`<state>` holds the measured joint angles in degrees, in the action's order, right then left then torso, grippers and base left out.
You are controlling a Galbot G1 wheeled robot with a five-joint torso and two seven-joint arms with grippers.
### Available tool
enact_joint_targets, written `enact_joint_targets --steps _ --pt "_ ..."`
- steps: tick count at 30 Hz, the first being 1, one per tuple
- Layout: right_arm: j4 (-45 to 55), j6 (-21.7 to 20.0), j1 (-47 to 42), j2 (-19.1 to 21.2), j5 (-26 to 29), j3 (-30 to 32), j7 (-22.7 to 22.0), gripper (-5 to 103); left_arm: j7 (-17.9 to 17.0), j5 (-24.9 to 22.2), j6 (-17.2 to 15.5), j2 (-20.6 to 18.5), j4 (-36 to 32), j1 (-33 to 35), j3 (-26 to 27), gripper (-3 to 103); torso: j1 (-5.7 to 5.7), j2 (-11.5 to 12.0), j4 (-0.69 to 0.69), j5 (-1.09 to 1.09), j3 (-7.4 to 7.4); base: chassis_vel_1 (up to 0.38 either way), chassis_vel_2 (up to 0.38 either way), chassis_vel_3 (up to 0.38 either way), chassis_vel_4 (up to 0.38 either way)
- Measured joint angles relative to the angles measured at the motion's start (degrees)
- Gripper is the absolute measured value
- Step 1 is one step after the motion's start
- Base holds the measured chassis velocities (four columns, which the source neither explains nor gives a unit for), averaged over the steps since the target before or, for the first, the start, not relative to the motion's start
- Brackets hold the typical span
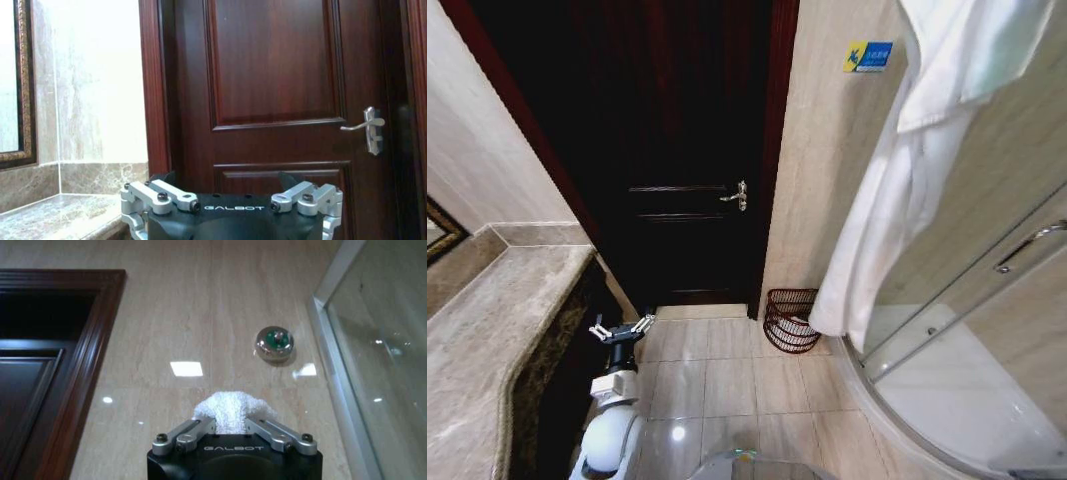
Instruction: Discard the used towel into the hamper.
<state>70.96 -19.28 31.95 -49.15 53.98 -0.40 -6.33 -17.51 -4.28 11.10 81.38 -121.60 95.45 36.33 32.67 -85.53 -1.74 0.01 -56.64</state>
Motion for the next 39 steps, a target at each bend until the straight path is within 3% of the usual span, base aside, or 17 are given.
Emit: enact_joint_targets --steps 13,23,39 --pt "-8.96 2.01 -1.83 -8.54 -7.98 0.69 -0.07 6 0.02 -1.12 0.24 -0.64 0.02 0.62 0.86 100 0.01 0.0 -0.02 -0.02 -0.01 0.0 0.0 0.0 0.0" --pt "-8.84 1.83 -3.79 -8.56 -9.83 2.26 0.24 6 0.09 -1.93 0.07 -1.35 -0.08 0.24 1.18 100 0.0 0.0 0.01 -0.01 0.0 0.0 0.0 0.0 0.0" --pt "-5.59 -0.31 -1.75 -7.23 -7.9 0.94 0.43 6 0.27 -1.62 -0.15 -1.12 2.13 -1.4 -0.43 100 0.0 -0.01 0.0 0.0 0.01 0.0 0.0 0.0 0.0"
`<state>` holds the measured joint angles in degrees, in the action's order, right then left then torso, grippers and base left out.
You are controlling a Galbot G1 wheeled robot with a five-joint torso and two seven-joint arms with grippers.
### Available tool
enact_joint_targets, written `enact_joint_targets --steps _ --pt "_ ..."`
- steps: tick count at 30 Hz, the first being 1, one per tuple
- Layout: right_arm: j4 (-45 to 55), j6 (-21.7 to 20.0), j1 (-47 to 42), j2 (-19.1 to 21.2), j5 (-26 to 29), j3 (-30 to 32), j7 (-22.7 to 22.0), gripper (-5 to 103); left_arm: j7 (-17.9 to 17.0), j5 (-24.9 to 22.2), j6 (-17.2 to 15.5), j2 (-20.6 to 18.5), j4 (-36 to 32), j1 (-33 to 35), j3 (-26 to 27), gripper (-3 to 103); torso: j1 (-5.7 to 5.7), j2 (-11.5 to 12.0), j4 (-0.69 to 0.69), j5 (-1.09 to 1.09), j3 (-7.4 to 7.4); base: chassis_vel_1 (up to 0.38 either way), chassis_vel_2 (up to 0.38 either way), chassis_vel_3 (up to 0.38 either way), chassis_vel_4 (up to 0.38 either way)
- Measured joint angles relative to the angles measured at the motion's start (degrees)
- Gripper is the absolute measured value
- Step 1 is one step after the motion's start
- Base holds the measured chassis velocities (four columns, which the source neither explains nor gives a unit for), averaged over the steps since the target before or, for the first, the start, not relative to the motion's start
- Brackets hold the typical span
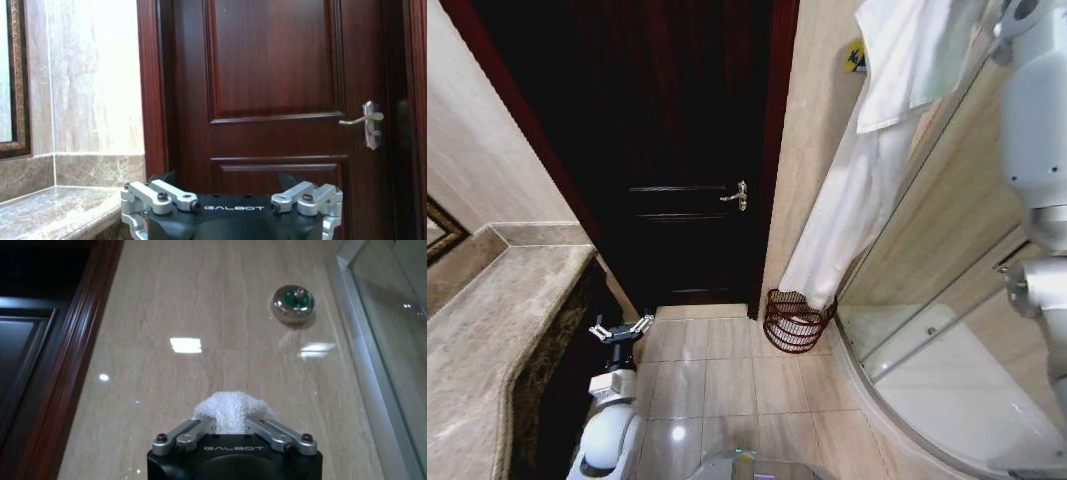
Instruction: Discard the used towel into the hamper.
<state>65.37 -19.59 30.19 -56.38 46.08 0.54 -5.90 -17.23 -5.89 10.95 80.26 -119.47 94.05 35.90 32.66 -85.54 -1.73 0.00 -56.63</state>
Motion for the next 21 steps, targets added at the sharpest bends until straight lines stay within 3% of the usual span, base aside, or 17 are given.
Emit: enact_joint_targets --steps 14,21 --pt "1.79 1.05 -7.14 -0.78 -1.66 1.78 -0.29 6 0.06 0.2 -0.13 0.08 0.05 0.08 -0.04 100 0.0 0.0 -0.01 0.0 0.0 0.0 0.0 0.0 0.0" --pt "7.51 0.89 -13.57 1.73 -1.54 3.83 -0.91 6 0.11 0.76 -0.11 0.43 0.33 -0.05 -0.8 100 0.01 0.0 0.01 0.0 0.0 0.0 0.0 0.0 0.0"
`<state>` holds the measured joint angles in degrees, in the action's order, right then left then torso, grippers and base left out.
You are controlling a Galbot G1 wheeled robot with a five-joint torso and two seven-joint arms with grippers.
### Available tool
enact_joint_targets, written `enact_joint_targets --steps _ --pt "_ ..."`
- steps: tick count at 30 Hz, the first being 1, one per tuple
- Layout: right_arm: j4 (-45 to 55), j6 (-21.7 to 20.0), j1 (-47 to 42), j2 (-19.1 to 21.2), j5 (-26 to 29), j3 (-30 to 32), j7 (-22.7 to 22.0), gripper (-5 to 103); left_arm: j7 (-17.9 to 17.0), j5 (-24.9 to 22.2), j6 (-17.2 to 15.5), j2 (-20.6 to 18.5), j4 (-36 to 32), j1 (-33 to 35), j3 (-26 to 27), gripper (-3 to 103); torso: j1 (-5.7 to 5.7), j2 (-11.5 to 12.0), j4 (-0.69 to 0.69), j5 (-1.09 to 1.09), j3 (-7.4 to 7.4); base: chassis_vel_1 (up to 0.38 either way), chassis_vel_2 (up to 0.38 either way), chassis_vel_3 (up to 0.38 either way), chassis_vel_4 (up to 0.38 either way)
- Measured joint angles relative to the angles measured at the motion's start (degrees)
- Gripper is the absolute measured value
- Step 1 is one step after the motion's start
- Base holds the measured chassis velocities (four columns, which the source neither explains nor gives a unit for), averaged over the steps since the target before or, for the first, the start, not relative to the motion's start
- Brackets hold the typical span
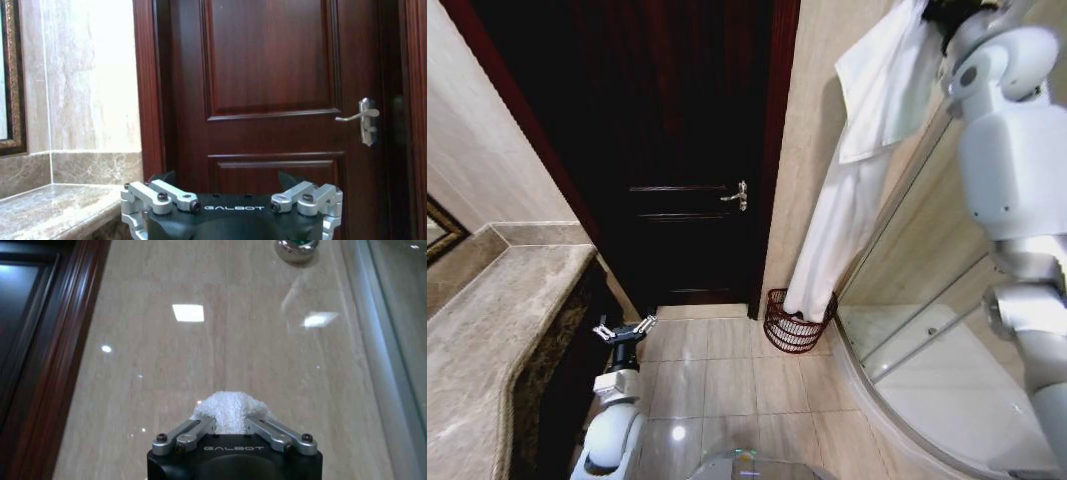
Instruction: Discard the used towel into the hamper.
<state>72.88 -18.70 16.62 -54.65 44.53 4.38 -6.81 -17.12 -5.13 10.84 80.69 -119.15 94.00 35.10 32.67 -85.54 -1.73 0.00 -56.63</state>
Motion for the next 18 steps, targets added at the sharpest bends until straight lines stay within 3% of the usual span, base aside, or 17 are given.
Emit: enact_joint_targets --steps 10,18 --pt "3.05 0.17 -5.65 1.21 -0.01 0.69 0.02 6 0.04 0.35 -0.03 -0.12 0.23 -0.09 -0.81 100 0.0 0.0 -0.01 0.02 0.0 0.0 0.0 0.0 0.0" --pt "3.04 1.06 -8.13 -0.26 -0.8 0.66 0.02 6 0.1 0.19 -0.02 -0.53 0.39 -0.28 -1.16 100 0.0 0.0 -0.02 0.02 0.0 0.0 0.0 0.0 0.0"
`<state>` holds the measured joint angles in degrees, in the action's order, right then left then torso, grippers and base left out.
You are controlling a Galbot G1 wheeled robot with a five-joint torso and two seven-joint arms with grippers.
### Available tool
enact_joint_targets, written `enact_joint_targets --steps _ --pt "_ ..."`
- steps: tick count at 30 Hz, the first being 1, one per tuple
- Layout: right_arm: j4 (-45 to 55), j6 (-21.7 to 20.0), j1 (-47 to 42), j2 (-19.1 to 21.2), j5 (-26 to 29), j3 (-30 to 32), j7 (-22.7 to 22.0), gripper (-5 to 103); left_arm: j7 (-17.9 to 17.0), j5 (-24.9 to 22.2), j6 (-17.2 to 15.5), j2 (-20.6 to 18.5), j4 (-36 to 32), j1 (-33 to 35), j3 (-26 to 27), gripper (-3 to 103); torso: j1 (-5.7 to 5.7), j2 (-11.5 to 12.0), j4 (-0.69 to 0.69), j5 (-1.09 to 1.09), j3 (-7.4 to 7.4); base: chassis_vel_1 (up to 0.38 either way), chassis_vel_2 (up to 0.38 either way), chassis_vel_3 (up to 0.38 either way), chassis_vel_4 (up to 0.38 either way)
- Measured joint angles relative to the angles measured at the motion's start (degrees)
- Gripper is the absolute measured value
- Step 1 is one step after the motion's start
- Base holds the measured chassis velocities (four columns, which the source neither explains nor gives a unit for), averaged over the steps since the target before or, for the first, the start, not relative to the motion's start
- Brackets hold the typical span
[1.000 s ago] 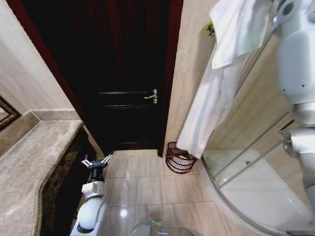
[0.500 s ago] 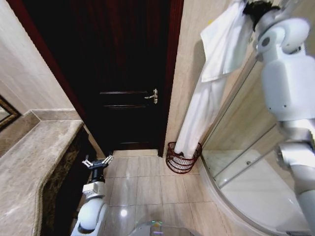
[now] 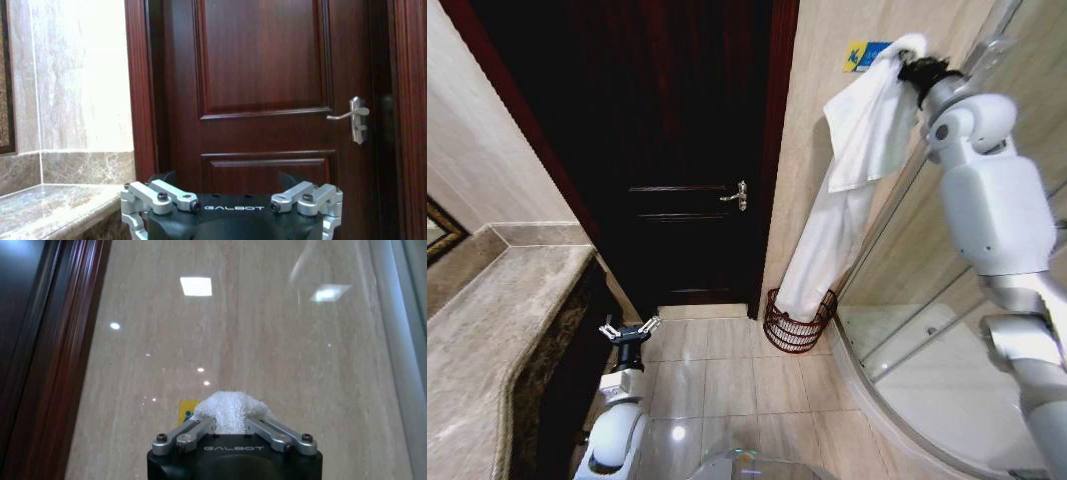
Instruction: Discard the used towel into the hamper.
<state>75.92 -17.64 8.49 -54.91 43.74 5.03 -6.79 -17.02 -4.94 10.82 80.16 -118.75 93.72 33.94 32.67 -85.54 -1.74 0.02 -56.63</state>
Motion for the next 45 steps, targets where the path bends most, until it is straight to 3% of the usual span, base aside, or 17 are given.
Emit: enact_joint_targets --steps 12,19,28,35,45 --pt "-0.28 1.09 -3.4 0.16 -1.32 1.54 0.05 6 1.53 -0.16 1.19 0.5 0.61 -0.14 -1.74 100 0.0 0.0 0.01 -0.02 0.0 0.0 0.0 0.0 0.0" --pt "3.74 -0.29 -8.71 1.35 0.41 3.75 -2.2 6 2.11 0.27 1.27 0.48 0.63 -0.04 -2.37 100 -0.17 0.34 0.02 -0.01 0.19 0.0 0.0 0.0 0.0" --pt "4.42 -1.86 -13.45 2.07 4.2 5.38 -3.88 6 2.46 0.58 1.39 0.33 0.34 0.45 -2.79 100 -1.55 3.36 0.02 -0.02 1.82 0.0 0.0 0.0 0.0" --pt "-1.64 0.84 -11.02 -0.6 1.46 4.01 -3.01 6 2.6 0.96 1.8 0.16 0.12 0.96 -2.84 100 -2.94 6.37 0.01 0.03 3.41 0.0 0.0 0.0 0.0" --pt "-0.43 0.91 -13.68 -1.74 -0.14 4.19 -3.12 6 2.66 0.99 2.05 0.09 0.02 1.19 -2.59 100 -4.37 9.51 0.03 -0.03 5.13 0.0 0.0 0.0 0.0"
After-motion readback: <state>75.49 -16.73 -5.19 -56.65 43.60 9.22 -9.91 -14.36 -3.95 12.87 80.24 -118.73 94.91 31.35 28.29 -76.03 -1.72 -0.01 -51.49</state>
